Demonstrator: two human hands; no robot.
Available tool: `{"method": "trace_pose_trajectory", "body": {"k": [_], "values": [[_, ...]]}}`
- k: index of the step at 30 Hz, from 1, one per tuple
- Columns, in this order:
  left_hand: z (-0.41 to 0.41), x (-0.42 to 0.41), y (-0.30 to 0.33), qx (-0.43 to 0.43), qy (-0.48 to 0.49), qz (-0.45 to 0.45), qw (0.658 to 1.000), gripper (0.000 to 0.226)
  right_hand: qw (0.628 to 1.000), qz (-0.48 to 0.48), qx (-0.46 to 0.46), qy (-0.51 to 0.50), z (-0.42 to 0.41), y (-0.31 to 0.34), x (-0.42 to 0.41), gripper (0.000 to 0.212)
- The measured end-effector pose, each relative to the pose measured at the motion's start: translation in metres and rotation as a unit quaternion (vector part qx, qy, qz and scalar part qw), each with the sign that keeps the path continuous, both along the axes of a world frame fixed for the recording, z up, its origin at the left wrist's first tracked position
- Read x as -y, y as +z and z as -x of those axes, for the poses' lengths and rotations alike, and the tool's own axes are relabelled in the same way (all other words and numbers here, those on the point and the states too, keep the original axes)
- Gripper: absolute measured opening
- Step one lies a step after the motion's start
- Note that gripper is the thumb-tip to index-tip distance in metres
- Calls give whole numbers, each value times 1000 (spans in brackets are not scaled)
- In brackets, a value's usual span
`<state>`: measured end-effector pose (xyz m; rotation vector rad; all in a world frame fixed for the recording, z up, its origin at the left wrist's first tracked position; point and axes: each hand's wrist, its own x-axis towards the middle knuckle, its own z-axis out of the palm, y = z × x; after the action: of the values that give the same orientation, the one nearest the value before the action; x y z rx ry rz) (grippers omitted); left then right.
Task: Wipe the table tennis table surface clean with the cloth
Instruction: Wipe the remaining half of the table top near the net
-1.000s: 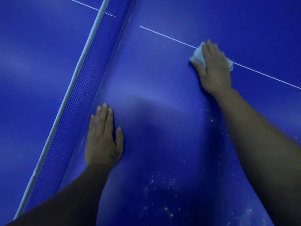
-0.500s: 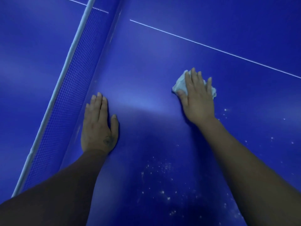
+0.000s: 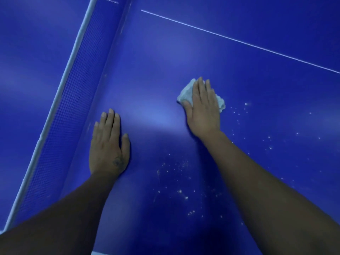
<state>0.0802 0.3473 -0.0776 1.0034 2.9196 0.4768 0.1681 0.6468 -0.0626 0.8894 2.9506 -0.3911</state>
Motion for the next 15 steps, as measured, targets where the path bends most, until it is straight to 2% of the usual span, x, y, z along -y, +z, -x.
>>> {"method": "trace_pose_trajectory", "body": {"k": [4,10,13,15], "values": [[3,-4,-1,1,3,-6,1000,61,999,10,-30,-12,61,-2,-3,73],[5,-3,-4,-11,8,-16,1000,58,992,6,-52,112,164,-8,23,74],[5,-3,-4,-12,8,-13,1000,58,978,-4,-96,184,170,-13,46,71],[6,-3,-5,-8,4,-11,1000,58,962,-12,-128,240,144,-16,61,68]]}}
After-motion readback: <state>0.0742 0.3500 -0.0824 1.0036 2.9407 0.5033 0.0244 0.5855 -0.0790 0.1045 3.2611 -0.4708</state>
